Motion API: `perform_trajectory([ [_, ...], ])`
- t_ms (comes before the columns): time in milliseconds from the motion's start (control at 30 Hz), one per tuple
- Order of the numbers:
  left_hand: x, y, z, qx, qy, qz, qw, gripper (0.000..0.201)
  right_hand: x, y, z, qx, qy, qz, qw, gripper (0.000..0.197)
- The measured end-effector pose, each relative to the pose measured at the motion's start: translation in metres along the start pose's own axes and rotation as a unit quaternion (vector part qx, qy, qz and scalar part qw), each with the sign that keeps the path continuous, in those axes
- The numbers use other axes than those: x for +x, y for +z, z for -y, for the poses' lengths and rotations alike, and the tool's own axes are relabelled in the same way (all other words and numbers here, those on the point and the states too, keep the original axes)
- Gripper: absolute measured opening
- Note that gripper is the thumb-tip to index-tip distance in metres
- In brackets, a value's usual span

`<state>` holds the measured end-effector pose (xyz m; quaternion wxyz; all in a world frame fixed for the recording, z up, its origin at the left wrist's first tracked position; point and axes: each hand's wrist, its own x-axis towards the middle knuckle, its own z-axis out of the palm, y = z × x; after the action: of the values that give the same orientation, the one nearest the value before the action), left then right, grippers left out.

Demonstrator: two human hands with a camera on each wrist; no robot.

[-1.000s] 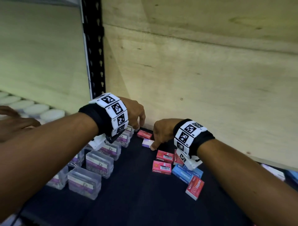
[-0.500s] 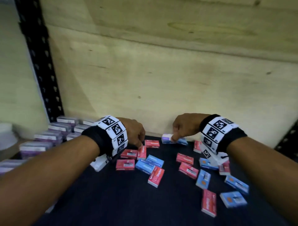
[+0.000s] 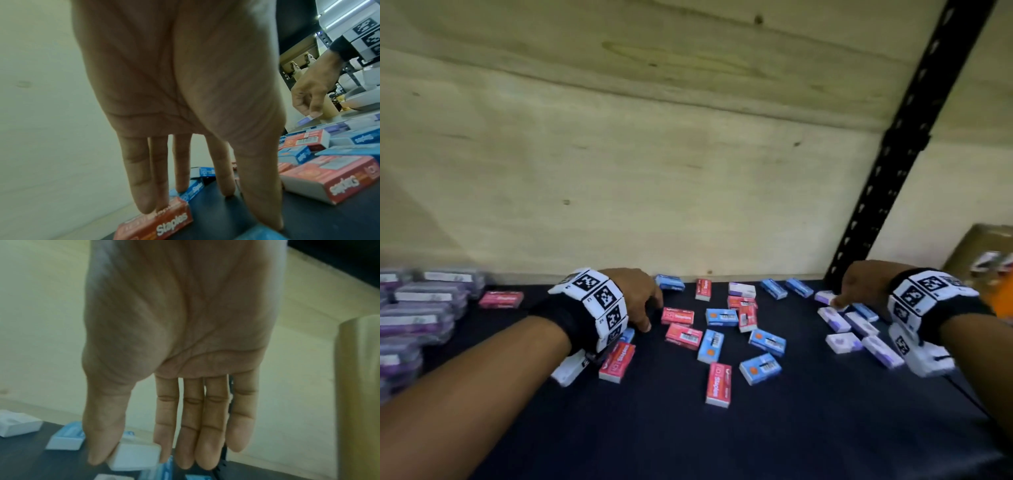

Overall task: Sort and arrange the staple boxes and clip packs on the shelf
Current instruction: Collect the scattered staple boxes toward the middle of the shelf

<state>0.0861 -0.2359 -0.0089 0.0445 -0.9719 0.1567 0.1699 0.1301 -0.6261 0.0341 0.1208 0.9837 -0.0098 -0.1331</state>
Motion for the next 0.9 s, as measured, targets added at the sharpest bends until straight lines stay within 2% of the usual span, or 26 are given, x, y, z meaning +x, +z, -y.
perform_trajectory([
  [233,-0.002,0.000,-0.002,0.007,-0.005,0.000,1.000,0.057,0.002,0.025,-0.025,-0.015,0.059,0.009,0.998,0.043],
  [400,-0.002,0.001,-0.003,0.010,-0.013,0.000,1.000,0.057,0.005,0.031,-0.022,0.002,0.063,0.020,0.998,0.046],
  [500,-0.002,0.002,-0.001,0.005,-0.019,-0.007,1.000,0.057,0.005,0.027,-0.014,-0.026,0.058,0.005,0.998,0.045],
  [633,-0.004,0.003,0.001,-0.009,-0.020,-0.006,1.000,0.055,0.015,0.007,0.014,-0.023,-0.017,-0.049,0.998,0.034],
  [767,-0.005,0.001,0.000,-0.024,-0.023,-0.014,0.999,0.053,0.027,-0.011,0.060,0.041,-0.119,-0.066,0.990,0.017],
  [900,-0.005,0.000,0.000,-0.036,-0.025,-0.022,0.999,0.053,0.039,-0.014,0.099,0.050,-0.167,-0.042,0.984,0.029],
])
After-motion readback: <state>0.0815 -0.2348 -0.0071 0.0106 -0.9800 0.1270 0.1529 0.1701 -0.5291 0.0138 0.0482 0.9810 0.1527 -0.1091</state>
